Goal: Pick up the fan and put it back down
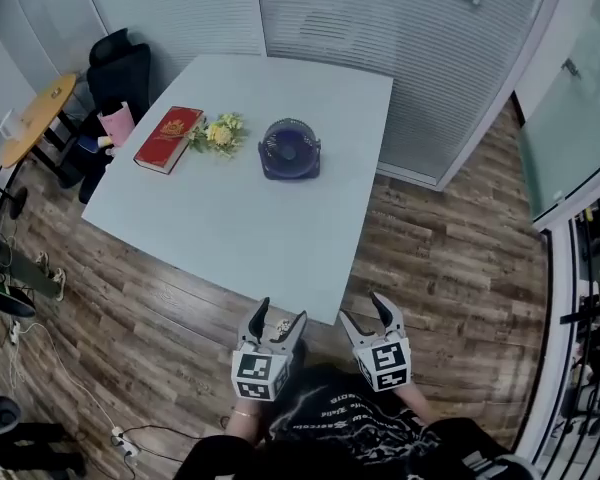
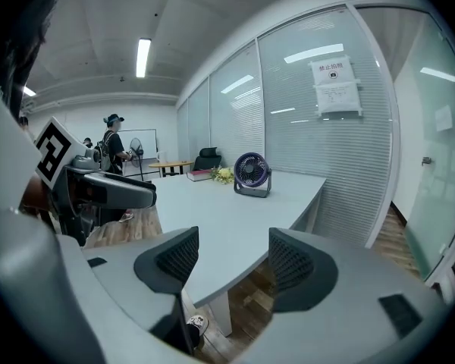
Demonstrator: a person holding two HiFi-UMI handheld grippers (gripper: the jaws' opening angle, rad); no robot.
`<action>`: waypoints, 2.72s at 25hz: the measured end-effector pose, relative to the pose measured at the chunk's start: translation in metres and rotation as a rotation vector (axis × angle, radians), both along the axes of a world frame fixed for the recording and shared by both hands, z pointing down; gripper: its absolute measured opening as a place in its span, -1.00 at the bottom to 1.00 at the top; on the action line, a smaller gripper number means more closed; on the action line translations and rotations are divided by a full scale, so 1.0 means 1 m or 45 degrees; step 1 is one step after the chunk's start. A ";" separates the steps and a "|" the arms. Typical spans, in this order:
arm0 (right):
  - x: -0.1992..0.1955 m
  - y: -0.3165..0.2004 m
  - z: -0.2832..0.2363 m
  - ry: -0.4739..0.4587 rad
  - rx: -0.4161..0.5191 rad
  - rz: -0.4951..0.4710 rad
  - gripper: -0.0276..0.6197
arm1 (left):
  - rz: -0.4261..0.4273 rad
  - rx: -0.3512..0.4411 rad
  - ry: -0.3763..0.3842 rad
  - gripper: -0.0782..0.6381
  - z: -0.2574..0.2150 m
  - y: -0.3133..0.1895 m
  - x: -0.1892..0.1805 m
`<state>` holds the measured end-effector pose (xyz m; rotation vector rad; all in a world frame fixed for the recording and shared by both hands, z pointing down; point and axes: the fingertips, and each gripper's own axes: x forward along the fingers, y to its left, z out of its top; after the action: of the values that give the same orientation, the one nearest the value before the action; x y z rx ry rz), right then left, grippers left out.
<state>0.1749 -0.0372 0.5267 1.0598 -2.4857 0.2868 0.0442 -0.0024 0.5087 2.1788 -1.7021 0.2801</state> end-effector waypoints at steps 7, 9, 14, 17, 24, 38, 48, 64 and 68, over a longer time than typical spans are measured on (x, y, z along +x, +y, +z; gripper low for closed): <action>-0.043 -0.063 -0.007 -0.001 0.011 0.092 -0.09 | 0.057 0.015 -0.039 0.21 -0.010 -0.071 -0.048; -0.052 -0.079 -0.010 -0.004 0.021 0.130 -0.09 | 0.087 0.005 -0.047 0.21 -0.010 -0.087 -0.059; -0.070 -0.106 -0.013 0.004 0.035 0.215 -0.09 | 0.134 0.001 -0.044 0.20 -0.011 -0.119 -0.087; -0.083 -0.119 -0.013 0.018 0.039 0.241 -0.09 | 0.139 0.000 -0.041 0.20 -0.009 -0.137 -0.103; -0.104 -0.151 -0.019 0.017 0.037 0.277 -0.09 | 0.148 -0.024 -0.069 0.20 -0.007 -0.166 -0.125; -0.122 -0.213 -0.043 0.003 0.120 0.125 -0.09 | 0.049 -0.007 -0.171 0.17 -0.017 -0.212 -0.141; -0.129 -0.288 -0.036 0.056 0.084 0.033 -0.09 | 0.000 -0.066 -0.207 0.17 -0.006 -0.268 -0.165; -0.149 -0.391 0.038 0.235 -0.053 -0.083 -0.10 | 0.005 -0.275 -0.239 0.15 0.077 -0.359 -0.193; -0.149 -0.406 0.047 0.211 -0.090 -0.120 -0.12 | -0.002 -0.280 -0.219 0.11 0.088 -0.381 -0.201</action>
<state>0.0258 -0.4433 0.5740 0.8977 -2.3508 0.2456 -0.1566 -0.3829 0.5963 2.0416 -1.6718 0.6392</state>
